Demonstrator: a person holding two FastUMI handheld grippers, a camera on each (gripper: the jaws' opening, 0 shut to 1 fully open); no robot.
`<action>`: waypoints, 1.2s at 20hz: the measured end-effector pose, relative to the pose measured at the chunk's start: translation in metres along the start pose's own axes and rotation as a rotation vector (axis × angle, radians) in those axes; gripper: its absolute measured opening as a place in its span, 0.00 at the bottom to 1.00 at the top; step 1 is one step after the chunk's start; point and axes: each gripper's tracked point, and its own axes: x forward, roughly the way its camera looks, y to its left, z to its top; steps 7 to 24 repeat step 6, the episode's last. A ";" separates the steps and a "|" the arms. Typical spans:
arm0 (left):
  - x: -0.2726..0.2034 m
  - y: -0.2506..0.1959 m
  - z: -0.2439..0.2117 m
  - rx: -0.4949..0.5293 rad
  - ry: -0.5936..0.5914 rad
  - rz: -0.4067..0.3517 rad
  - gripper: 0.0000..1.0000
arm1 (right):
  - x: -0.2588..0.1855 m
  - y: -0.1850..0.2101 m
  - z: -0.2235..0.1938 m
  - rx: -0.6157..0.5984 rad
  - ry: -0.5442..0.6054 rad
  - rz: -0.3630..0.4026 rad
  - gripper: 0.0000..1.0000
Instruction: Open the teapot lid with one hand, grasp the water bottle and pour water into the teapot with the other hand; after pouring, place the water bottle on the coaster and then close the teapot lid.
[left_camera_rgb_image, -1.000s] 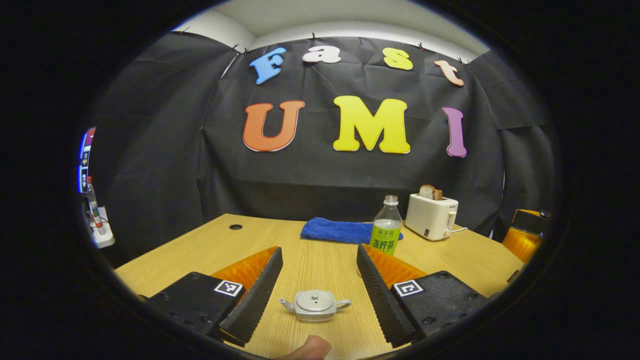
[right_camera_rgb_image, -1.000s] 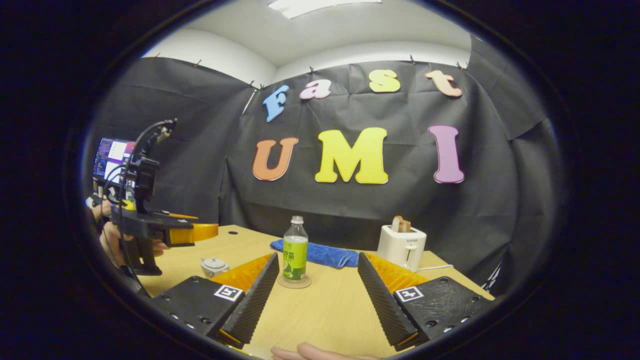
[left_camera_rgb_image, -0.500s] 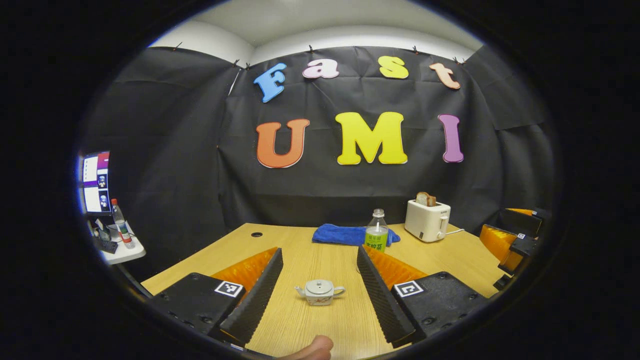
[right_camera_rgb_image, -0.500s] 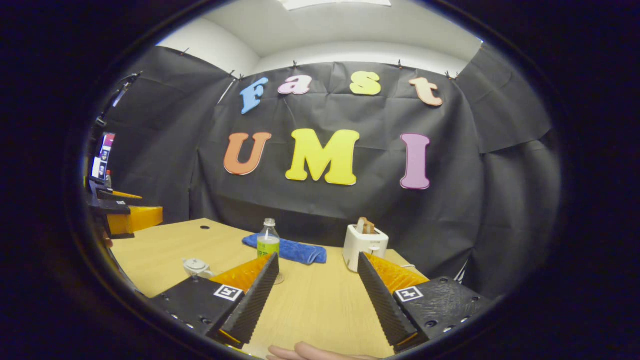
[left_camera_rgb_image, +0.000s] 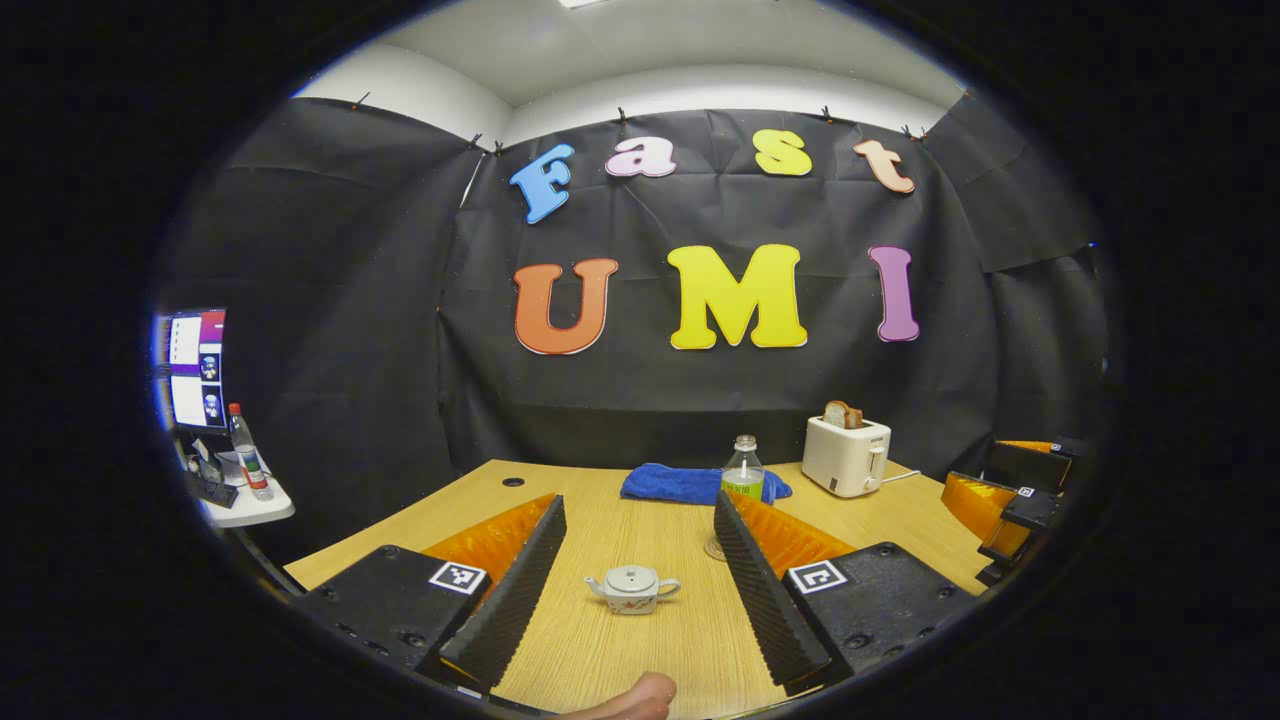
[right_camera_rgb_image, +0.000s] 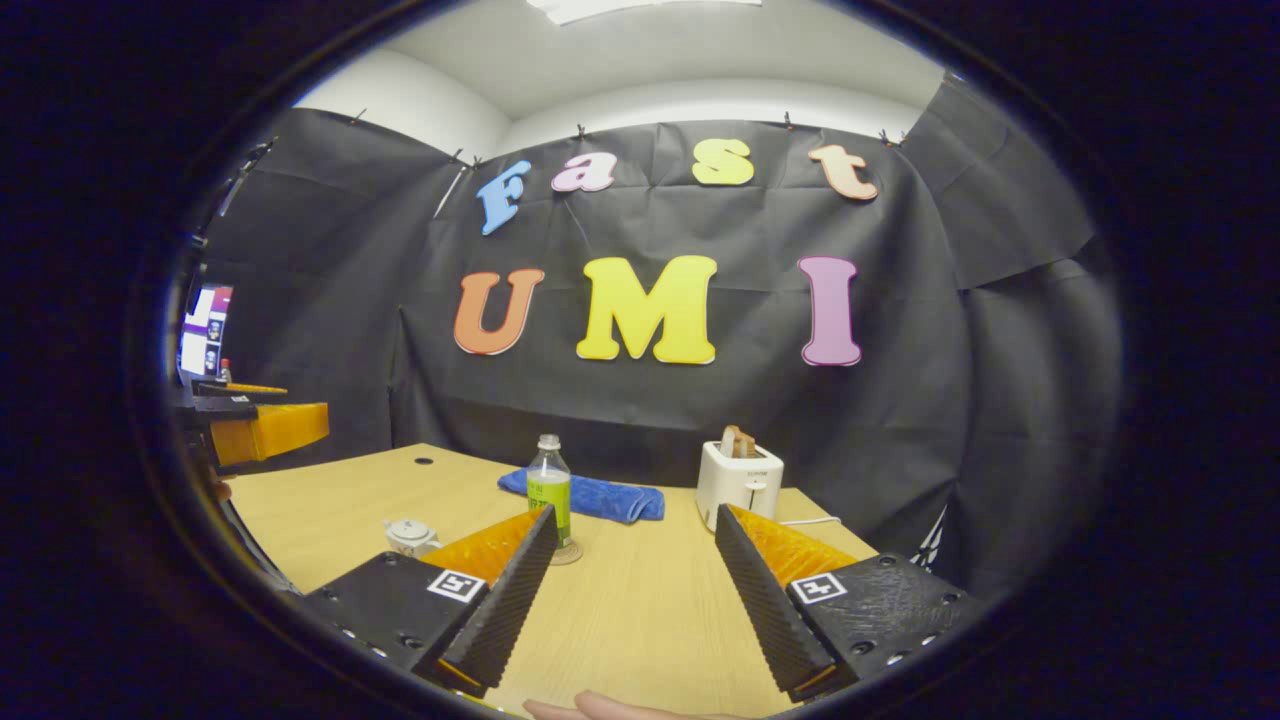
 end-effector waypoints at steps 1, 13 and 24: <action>0.002 0.001 -0.002 -0.003 0.005 0.000 0.93 | 0.002 0.000 -0.002 0.008 0.006 0.002 0.95; 0.008 -0.004 -0.011 -0.021 0.033 -0.033 0.94 | 0.010 -0.011 -0.008 0.032 0.012 -0.038 0.97; 0.008 -0.004 -0.011 -0.021 0.033 -0.033 0.94 | 0.010 -0.011 -0.008 0.032 0.012 -0.038 0.97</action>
